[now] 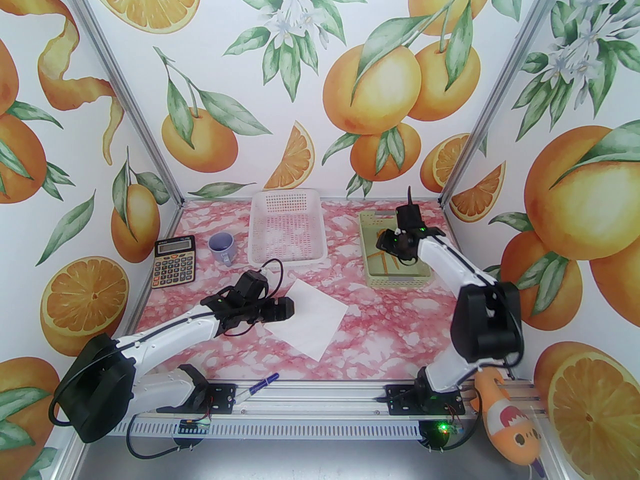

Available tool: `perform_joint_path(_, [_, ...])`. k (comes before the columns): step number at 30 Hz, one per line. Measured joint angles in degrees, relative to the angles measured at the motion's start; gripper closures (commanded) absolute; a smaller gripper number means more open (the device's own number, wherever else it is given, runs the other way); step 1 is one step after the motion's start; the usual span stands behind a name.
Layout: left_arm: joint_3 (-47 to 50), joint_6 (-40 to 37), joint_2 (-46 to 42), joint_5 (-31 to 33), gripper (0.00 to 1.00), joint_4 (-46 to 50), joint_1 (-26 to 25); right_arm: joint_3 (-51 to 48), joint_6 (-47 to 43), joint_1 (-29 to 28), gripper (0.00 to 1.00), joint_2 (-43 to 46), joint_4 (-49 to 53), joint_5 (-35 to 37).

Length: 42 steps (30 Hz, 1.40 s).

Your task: Place the utensils on the paper napkin and roll it up

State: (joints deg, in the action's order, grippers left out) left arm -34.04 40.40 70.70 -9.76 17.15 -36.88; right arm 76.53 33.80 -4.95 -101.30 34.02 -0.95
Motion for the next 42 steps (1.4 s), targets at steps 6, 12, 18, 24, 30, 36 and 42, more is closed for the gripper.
perform_joint_path(6, [0.33, -1.29, -6.32, 6.32, 0.11, 0.13, -0.44, 4.96, 11.82, 0.00, 0.62, -6.78, 0.83, 2.27])
perform_joint_path(12, [0.66, -4.57, -13.55, 12.44, 0.07, 0.33, -0.50, 5.01, 19.02, 0.00, 0.62, -7.15, 1.33, 6.03])
perform_joint_path(18, [1.31, -7.78, -19.15, 18.88, 0.04, 0.35, -0.57, 5.99, 22.08, 0.00, 0.62, -9.55, 1.90, 6.84])
perform_joint_path(24, [1.92, -9.51, -21.27, 22.25, 0.03, 1.03, -0.52, 6.73, 23.50, 0.00, 0.62, -12.83, 2.40, 6.84])
perform_joint_path(30, [1.92, -10.97, -21.33, 23.45, 0.03, 1.79, -0.26, 8.48, 24.33, 0.00, 0.62, -14.75, 2.60, 6.86])
perform_joint_path(36, [1.92, -11.91, -21.33, 23.71, 0.02, 2.23, -0.13, 10.36, 24.92, 0.00, 0.65, -16.87, 3.08, 6.84])
perform_joint_path(42, [1.92, -12.26, -21.38, 23.76, 0.02, 2.36, 0.24, 11.02, 25.22, 0.00, 0.65, -17.33, 3.30, 6.91])
